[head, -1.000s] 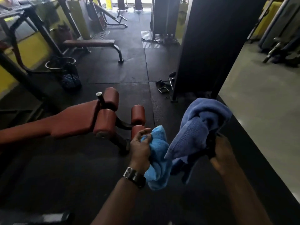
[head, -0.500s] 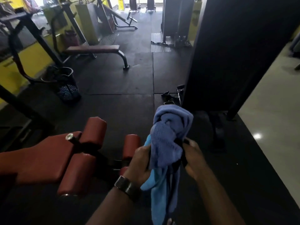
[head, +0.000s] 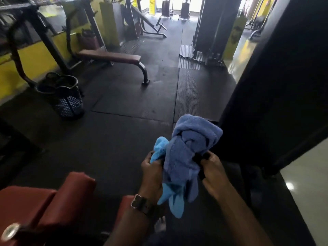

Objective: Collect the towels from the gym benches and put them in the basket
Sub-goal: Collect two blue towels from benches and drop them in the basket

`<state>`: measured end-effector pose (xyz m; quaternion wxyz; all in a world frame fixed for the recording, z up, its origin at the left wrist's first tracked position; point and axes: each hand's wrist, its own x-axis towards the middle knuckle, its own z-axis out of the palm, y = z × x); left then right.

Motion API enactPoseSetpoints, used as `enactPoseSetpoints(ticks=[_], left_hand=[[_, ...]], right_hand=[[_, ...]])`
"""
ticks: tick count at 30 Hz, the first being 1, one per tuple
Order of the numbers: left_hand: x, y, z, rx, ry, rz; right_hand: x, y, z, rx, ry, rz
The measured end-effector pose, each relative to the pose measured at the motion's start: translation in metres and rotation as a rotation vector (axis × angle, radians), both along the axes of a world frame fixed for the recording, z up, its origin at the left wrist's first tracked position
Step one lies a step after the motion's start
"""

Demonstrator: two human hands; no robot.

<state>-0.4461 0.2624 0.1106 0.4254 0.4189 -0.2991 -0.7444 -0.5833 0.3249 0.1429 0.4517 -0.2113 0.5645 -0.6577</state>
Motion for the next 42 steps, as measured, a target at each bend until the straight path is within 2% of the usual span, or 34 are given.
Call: enactPoseSetpoints(ticks=[5,11,18,22,28,32,36,40,42], left_hand=[[-0.048,-0.142,0.033,-0.094,-0.091,0.139],[-0.076,-0.286,0.039,-0.144,-0.147,0.190],[-0.111,-0.436,0.028,-0.163,-0.231,0.333],[-0.116,-0.518,0.040,-0.099,-0.285,0.471],[-0.102,-0.619,0.047,-0.023,-0.313,0.713],[-0.089,-0.686,0.041,0.004,-0.332,0.790],[-0.058,-0.785,0.033,-0.001,-0.326,0.859],[-0.007,-0.894,0.039,-0.051,-0.267,0.934],[0.020,-0.947,0.047,-0.053,-0.217,0.956]], right_hand=[[-0.066,-0.120,0.020,-0.023,0.078,-0.064],[-0.113,-0.257,0.003,-0.043,-0.071,-0.115],[-0.157,-0.448,-0.016,-0.052,-0.125,0.031],[-0.175,-0.562,-0.010,-0.049,-0.136,0.150],[-0.171,-0.718,-0.005,-0.025,-0.128,0.297],[-0.162,-0.803,-0.011,0.026,-0.079,0.375],[-0.145,-0.902,-0.023,0.034,-0.040,0.427],[-0.116,-1.001,-0.023,0.020,0.098,0.527],[-0.100,-1.048,-0.015,0.021,0.044,0.546]])
